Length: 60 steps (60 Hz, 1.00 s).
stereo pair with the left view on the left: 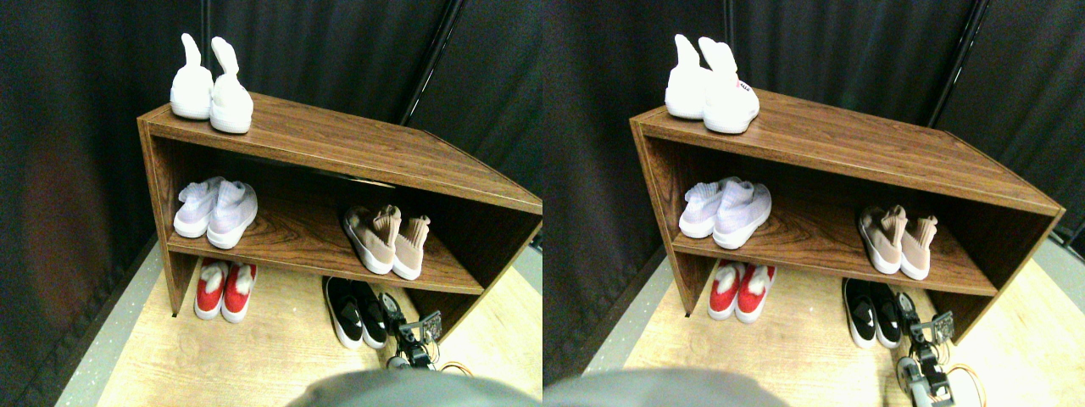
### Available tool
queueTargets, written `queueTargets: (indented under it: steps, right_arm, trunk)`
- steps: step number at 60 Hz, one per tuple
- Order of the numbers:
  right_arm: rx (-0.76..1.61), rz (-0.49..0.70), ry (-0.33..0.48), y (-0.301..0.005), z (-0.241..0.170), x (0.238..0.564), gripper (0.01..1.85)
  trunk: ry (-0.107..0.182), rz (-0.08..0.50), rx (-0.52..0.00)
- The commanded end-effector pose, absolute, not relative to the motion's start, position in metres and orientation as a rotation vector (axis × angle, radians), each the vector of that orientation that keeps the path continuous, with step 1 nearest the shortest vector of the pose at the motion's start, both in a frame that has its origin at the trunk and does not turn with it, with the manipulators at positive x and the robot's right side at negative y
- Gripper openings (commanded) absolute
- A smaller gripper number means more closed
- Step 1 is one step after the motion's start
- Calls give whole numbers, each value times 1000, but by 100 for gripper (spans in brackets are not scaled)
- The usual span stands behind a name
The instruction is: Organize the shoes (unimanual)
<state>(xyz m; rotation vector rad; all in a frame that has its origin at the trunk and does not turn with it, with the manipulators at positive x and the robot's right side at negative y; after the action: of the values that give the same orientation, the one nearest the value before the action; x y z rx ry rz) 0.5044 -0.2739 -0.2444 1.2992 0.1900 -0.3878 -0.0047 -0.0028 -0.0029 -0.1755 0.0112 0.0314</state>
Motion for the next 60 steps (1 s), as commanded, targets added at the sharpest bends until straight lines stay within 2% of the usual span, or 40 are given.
queueTargets:
  steps: [1, 15, 22, 25, 35, 38, 48, 52, 60]
  right_arm:
    - [1316, -335, 237, -259, -245, 501, 6]
    - [1333, -328, 237, -249, -245, 495, 6]
    - [1271, -355, 193, -261, -247, 500, 6]
    - [1164, -367, 149, -271, -247, 505, 6]
    - [1111, -411, 125, -296, -234, 508, 6]
    - [985, -377, 108, -302, -229, 507, 6]
    - [1040, -356, 108, -305, -209, 498, 6]
    - [1055, -267, 121, -300, -200, 487, 6]
    - [1097, -199, 111, -292, -190, 470, 6]
  trunk:
    - [32, 50, -190]
    - [26, 52, -188]
    - [22, 43, -178]
    - [21, 40, -175]
    - [7, 23, -159]
    - [5, 19, -156]
    - [0, 7, -151]
    - [-2, 6, -151]
    - [-3, 3, -149]
